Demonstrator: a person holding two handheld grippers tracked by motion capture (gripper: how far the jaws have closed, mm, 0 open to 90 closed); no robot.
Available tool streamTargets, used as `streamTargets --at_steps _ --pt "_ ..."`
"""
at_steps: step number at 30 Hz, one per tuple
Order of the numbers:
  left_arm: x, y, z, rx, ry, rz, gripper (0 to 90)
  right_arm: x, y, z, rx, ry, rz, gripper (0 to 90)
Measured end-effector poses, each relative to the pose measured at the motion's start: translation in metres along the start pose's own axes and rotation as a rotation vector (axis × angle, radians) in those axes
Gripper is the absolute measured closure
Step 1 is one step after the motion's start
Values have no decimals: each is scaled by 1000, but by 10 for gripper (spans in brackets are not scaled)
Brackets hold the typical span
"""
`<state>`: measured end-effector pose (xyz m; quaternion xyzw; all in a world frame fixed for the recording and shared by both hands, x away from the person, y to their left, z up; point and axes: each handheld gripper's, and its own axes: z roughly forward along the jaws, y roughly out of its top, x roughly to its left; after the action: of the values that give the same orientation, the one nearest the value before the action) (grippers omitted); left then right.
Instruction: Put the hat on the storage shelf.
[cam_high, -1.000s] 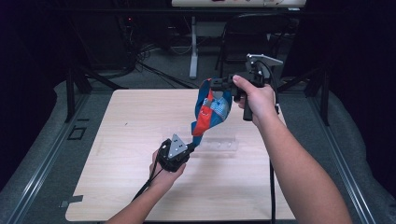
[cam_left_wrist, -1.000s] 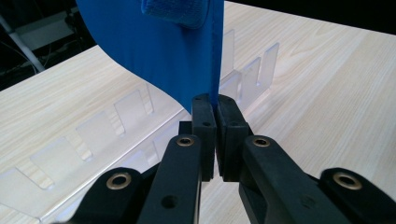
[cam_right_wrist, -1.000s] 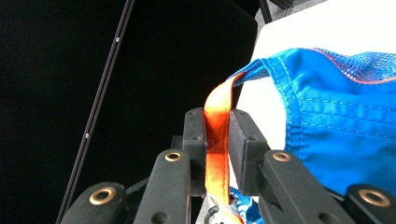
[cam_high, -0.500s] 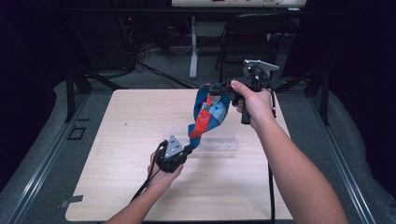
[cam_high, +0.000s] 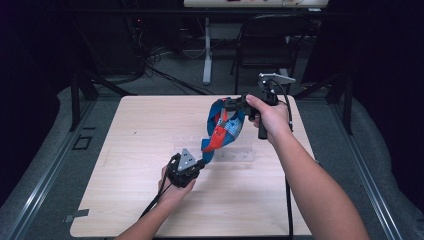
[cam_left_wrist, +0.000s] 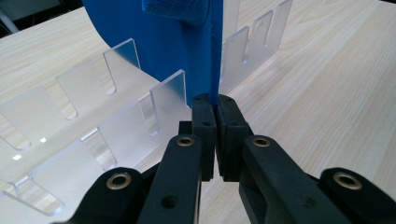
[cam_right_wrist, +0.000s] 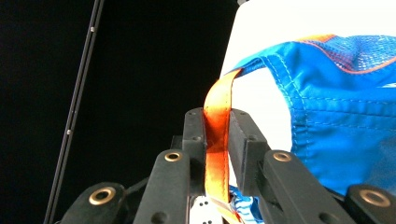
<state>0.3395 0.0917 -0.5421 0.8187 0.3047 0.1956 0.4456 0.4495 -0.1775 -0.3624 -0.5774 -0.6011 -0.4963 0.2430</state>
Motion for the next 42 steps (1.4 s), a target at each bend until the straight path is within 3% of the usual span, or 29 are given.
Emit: streamTargets --at_steps 9,18,22,28,29,37,38,41,42 --pt "1 -1 0 -2 2 -13 873 -9 -1 -3 -7 -19 8 778" --pt "-1 0 -5 3 -3 -16 793 -16 -2 -8 2 -89 -7 775" --pt "0 0 -12 7 0 -5 760 -21 -3 -14 -6 -133 -14 771" --pt "3 -3 -21 26 -23 -43 718 -27 -3 -19 -6 -193 -25 754" --pt "3 -4 -24 37 -34 -49 692 -30 -4 -21 4 -232 -39 737" --pt "8 -10 -39 75 -29 -65 621 -38 -9 -29 -2 -314 -71 691" --pt "13 -13 -43 86 -26 -86 620 -40 -11 -31 -2 -351 -89 676" --pt "16 -16 -45 90 -32 -112 598 -43 -13 -33 -5 -380 -108 658" --pt "19 -20 -48 90 -35 -129 583 -47 -17 -35 -6 -414 -139 638"
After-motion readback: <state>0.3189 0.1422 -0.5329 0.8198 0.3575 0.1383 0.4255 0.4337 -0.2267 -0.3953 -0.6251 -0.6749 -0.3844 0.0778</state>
